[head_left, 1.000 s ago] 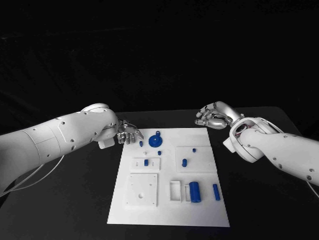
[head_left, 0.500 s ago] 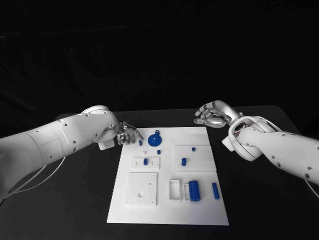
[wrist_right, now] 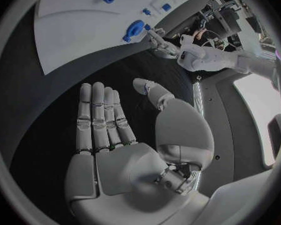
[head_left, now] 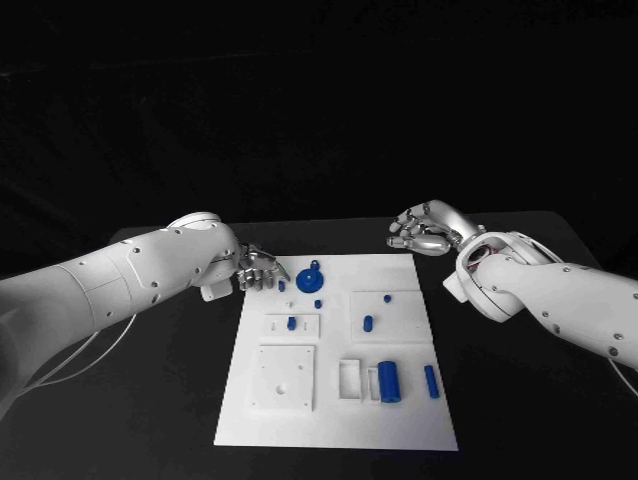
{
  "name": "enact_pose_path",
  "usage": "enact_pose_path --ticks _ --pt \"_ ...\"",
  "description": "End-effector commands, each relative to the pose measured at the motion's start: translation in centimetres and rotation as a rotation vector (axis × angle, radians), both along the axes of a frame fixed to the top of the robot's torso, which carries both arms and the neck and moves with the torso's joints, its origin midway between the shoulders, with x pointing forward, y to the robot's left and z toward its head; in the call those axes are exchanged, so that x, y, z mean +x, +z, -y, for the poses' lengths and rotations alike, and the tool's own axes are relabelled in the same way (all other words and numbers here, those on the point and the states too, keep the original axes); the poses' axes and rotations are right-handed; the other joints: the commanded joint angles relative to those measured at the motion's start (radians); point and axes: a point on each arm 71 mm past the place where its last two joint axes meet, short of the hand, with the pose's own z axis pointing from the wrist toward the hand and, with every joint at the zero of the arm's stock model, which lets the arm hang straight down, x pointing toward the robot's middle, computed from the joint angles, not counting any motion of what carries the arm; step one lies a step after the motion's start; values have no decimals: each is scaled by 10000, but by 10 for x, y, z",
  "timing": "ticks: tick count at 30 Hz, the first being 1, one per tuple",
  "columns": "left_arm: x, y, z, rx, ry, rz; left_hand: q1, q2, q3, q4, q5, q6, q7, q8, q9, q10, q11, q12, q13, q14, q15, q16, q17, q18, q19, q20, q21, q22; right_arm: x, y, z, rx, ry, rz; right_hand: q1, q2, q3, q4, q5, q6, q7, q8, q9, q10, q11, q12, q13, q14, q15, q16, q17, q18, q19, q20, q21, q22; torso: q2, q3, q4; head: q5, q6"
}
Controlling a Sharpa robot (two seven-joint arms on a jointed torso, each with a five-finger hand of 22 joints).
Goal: Assemble the parts on the task board
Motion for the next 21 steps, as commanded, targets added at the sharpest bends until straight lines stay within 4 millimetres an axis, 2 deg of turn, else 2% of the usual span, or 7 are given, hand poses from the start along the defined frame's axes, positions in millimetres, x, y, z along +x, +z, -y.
enact_pose_path --ticks 1,9,16,21 --pt "0 -2 2 -193 -155 -113 109 41 7 21 -52 -74 -33 39 25 -36 -20 42 14 -26 -76 70 13 -21 77 -944 33 140 -1 0 -2 -32 156 4 24 33 -36 -34 56 -76 28 -68 -11 -57 -25 41 -11 -40 3 63 -17 155 31 56 -35 8 4 7 -3 -4 6" --pt "2 -5 1 -265 -78 -83 86 143 -35 41 -160 -143 -14 34 69 -87 -3 59 24 -69 -68 79 4 -45 50 -942 17 164 -1 0 -2 -33 153 3 24 33 -37 -35 57 -77 29 -68 -11 -58 -25 44 -16 -40 3 65 -19 155 32 56 -37 11 9 17 -10 -26 8" --pt "2 -7 3 -292 -97 -150 91 190 -29 56 -198 -189 -1 10 68 -127 10 52 21 -102 -60 72 -6 -50 22 -943 -2 169 -1 0 -2 -34 159 3 24 34 -37 -35 59 -78 29 -67 -11 -58 -25 48 -20 -40 3 66 -21 155 34 56 -40 14 4 11 -4 -34 2" --pt "3 -7 1 -284 -67 -166 186 342 9 17 -198 -230 18 -19 60 -159 28 51 20 -135 -49 72 -16 -59 -5 -939 -13 181 -1 0 -2 -36 156 2 24 34 -38 -35 59 -79 29 -67 -11 -59 -25 51 -24 -41 3 67 -22 155 35 56 -42 17 1 11 1 -29 -3"
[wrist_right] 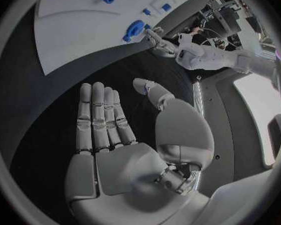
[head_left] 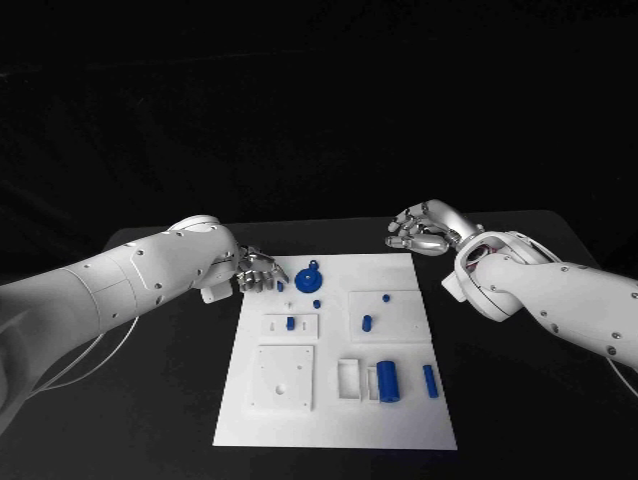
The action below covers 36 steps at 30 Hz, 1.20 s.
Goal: Assemble the parts on the task board
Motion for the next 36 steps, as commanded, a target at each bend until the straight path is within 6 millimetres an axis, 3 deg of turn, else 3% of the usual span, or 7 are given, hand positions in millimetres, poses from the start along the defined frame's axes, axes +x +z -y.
enact_pose_path --ticks 1,5,11,15,30,34,36 --pt "0 0 3 -166 -168 -83 23 195 44 -27 -36 -90 20 -23 1 -85 24 53 10 -70 23 37 -15 -63 -9 -936 -13 188 0 0 -2 -39 149 1 24 34 -39 -35 59 -44 -4 -67 -13 -59 -24 51 -14 -41 3 67 -14 155 35 56 -43 18 -6 -5 7 2 -3" --pt "-1 0 3 -238 -196 -132 143 359 61 -115 -10 -93 28 -34 -2 -97 32 59 10 -83 31 48 -21 -74 -23 -929 -9 198 0 0 -2 -39 149 1 25 35 -39 -35 60 -44 -4 -67 -13 -59 -24 53 -16 -42 3 68 -14 155 35 56 -44 19 -9 -7 10 4 -7" --pt "-2 -2 8 -368 -336 -331 678 862 158 -526 170 -109 53 -76 -24 -112 56 69 4 -110 57 72 -44 -107 -50 -905 23 210 0 0 -2 -38 155 0 23 34 -41 -35 60 -44 -4 -66 -12 -60 -24 55 -20 -42 4 69 -16 155 36 56 -46 21 -4 -10 11 9 -21" --pt "-2 -2 9 -373 -337 -330 952 894 153 -779 170 -112 62 -105 -46 -105 63 78 1 -110 64 90 -56 -116 -46 -899 49 209 0 0 -2 -37 162 -1 20 34 -42 -34 60 -45 -3 -66 -12 -60 -24 56 -22 -42 4 69 -16 155 37 57 -47 22 -4 -9 12 15 -9" --pt "-2 -3 7 -356 -290 -341 1298 1269 182 -1011 293 -66 63 -139 -95 -77 63 88 -11 -95 68 119 -79 -131 -32 -892 77 205 0 0 -2 -39 148 4 13 34 -49 -30 58 -46 -3 -65 -12 -62 -23 62 -31 -43 4 72 -20 155 39 58 -53 28 -5 -8 4 -2 -29" --pt "-2 -3 7 -355 -291 -346 1457 1355 188 -1160 450 -54 62 -153 -112 -69 63 89 -17 -89 68 128 -90 -138 -27 -891 91 205 0 0 -2 -39 145 6 10 33 -52 -29 58 -46 -3 -65 -12 -63 -23 64 -33 -43 4 73 -21 155 39 58 -54 29 -6 -6 9 5 -39" --pt "-2 -3 7 -368 -301 -337 1555 1405 180 -1220 745 -37 62 -162 -128 -56 63 91 -23 -83 73 136 -100 -151 -22 -885 101 203 0 0 -2 -39 149 6 9 34 -52 -28 58 -46 -3 -65 -12 -63 -23 65 -34 -43 4 73 -21 155 39 58 -55 30 -9 -5 9 6 -43"
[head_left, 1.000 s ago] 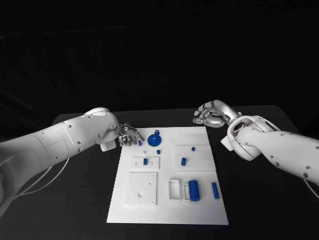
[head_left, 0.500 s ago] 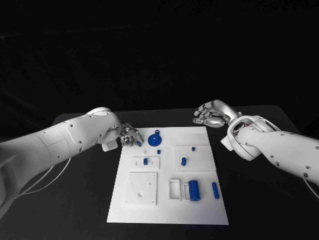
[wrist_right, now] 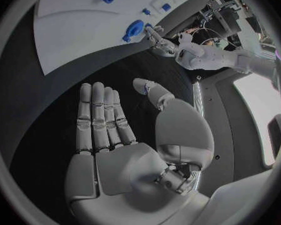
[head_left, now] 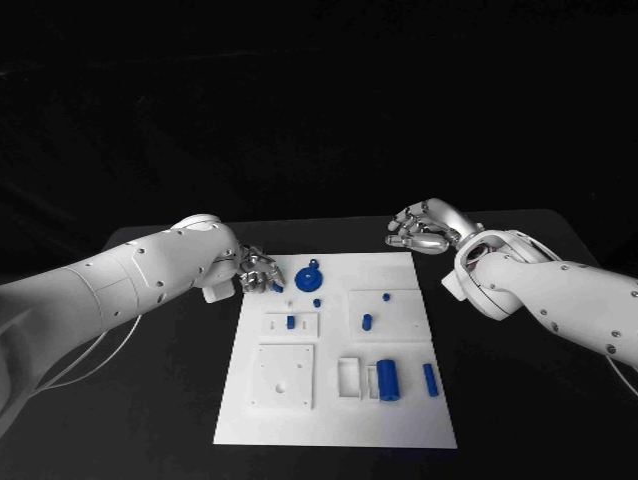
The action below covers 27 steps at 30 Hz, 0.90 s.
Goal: Assemble the parts on the task board
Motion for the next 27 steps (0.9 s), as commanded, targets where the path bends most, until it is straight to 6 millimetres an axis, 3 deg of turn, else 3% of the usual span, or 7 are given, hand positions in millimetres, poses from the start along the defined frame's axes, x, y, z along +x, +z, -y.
enact_pose_path --ticks 1,6,14,23,27 --pt "-1 -1 3 -120 -162 -95 226 87 -19 -85 316 13 23 -4 -4 17 -6 53 -16 -39 28 63 -17 -153 -19 -885 64 198 0 0 -2 -38 150 6 8 34 -53 -28 58 -47 -1 -65 -13 -64 -23 65 -18 -44 5 29 -9 155 39 58 -56 10 -3 1 2 7 -11" --pt "-1 0 4 -228 -102 27 456 208 -51 -135 829 197 -38 75 15 145 -60 99 -13 50 -5 124 -19 -145 37 -910 134 208 0 0 -2 -34 163 7 5 34 -56 -26 58 -48 -1 -65 -13 -64 -22 67 -20 -44 5 30 -10 155 40 59 -57 12 -5 -3 5 18 -9" --pt "-7 1 -4 -837 486 100 555 43 -247 -144 2011 734 -269 335 126 695 -293 313 39 520 -251 412 53 -68 415 -1088 433 210 0 0 -2 -39 152 7 -1 35 -60 -23 58 -49 -1 -64 -13 -65 -22 70 -25 -44 5 32 -12 155 41 59 -60 14 -8 -4 3 39 5" --pt "-26 5 -8 -1146 466 531 636 -149 -287 -151 2687 998 -392 428 167 1000 -426 396 54 816 -412 535 69 -31 641 -1221 642 206 -1 0 1 -47 121 4 -7 37 -64 -20 60 -49 -1 -64 -13 -67 -22 74 -30 -45 6 33 -14 155 42 59 -64 17 -10 -6 23 72 0" --pt "-38 9 -8 -1157 269 836 659 -199 -289 -152 2804 1050 -416 437 165 1057 -453 397 49 878 -448 547 65 -22 698 -1250 682 201 -1 0 2 -54 100 3 -9 37 -65 -19 61 -50 -1 -64 -13 -67 -22 75 -33 -45 6 33 -15 155 42 59 -66 19 -10 -9 18 90 2"
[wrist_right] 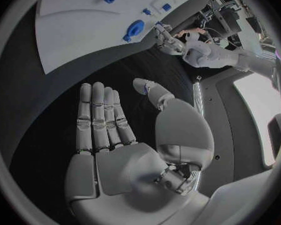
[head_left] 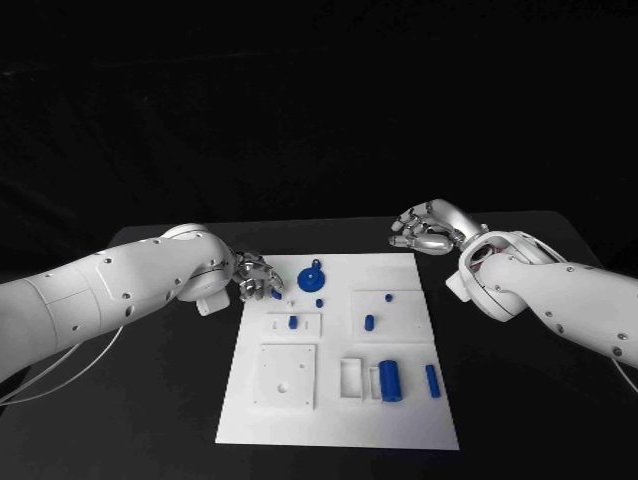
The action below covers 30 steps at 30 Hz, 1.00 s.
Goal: Assemble the parts on the task board
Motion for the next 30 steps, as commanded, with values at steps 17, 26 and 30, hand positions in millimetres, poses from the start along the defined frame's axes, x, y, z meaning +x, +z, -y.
enact_pose_path --ticks 17,26,30 --pt "-38 5 -1 221 -221 1689 133 -231 -7 -2 386 610 -362 38 48 834 -567 8 -40 814 -560 39 -34 24 338 -1204 183 176 -1 0 2 -49 101 9 -5 45 -64 -19 71 -52 0 -62 -13 -69 -23 43 -27 -47 5 37 -19 155 44 57 -73 15 2 -14 3 158 -54" --pt "-51 -10 -4 790 -558 1502 119 -259 -16 6 395 637 -369 36 38 867 -572 -5 -49 842 -566 28 -42 24 358 -1211 187 173 -1 0 3 -59 79 5 -5 45 -65 -19 77 -51 -1 -61 -12 -69 -23 48 -33 -46 5 39 -22 155 46 56 -77 19 10 -8 -7 189 -78" --pt "-53 -14 -4 961 -680 1511 116 -260 -15 8 401 649 -372 35 33 884 -575 -9 -53 856 -568 24 -45 24 368 -1215 188 171 -1 0 4 -62 71 5 -5 45 -65 -19 79 -52 -1 -61 -12 -70 -23 51 -36 -47 5 40 -23 155 47 56 -79 21 11 -4 -13 196 -90"
